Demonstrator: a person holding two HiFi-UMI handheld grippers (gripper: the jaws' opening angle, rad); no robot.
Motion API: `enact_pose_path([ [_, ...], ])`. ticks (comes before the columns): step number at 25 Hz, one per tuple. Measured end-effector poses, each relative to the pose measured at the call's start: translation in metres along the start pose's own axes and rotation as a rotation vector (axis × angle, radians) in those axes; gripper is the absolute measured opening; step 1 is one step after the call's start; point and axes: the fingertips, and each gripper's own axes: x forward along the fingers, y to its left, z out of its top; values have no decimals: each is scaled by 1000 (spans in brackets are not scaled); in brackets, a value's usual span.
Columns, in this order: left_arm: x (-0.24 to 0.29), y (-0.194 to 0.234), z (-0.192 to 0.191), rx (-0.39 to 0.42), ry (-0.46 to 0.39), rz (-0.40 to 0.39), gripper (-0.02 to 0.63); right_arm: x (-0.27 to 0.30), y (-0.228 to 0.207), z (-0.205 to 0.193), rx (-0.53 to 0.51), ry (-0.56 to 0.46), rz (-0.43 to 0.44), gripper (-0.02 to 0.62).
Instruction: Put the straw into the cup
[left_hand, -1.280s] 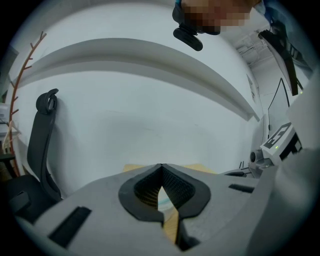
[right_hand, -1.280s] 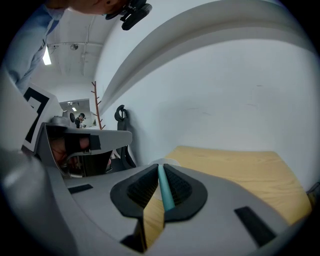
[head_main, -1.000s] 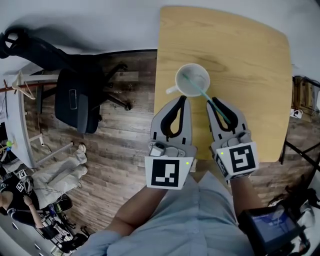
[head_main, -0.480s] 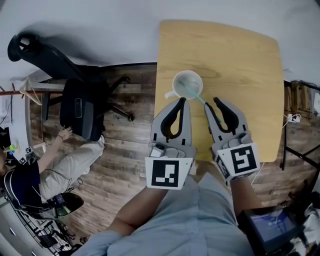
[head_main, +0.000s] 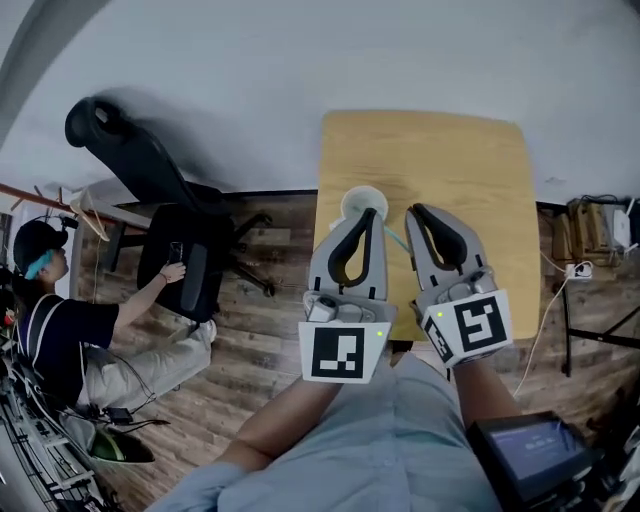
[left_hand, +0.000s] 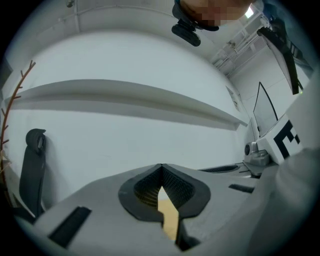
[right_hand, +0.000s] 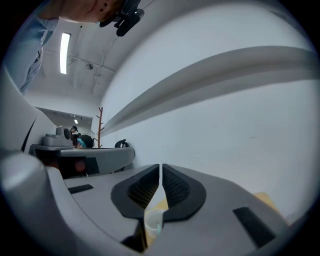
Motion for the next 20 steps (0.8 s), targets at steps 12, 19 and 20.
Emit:
enact_pose_path([
  [12,-4,-22,57,50,-129,-19,-8,-17,-4,60,-68,-114,-39,0],
  [19,-5,-19,62,53,-140,-12,-8,-15,0,64,-80,-128,-35,-2],
  [20,-6,-19,62,54,-141,-12,-8,-16,1,64,-78,-129,-35,0],
])
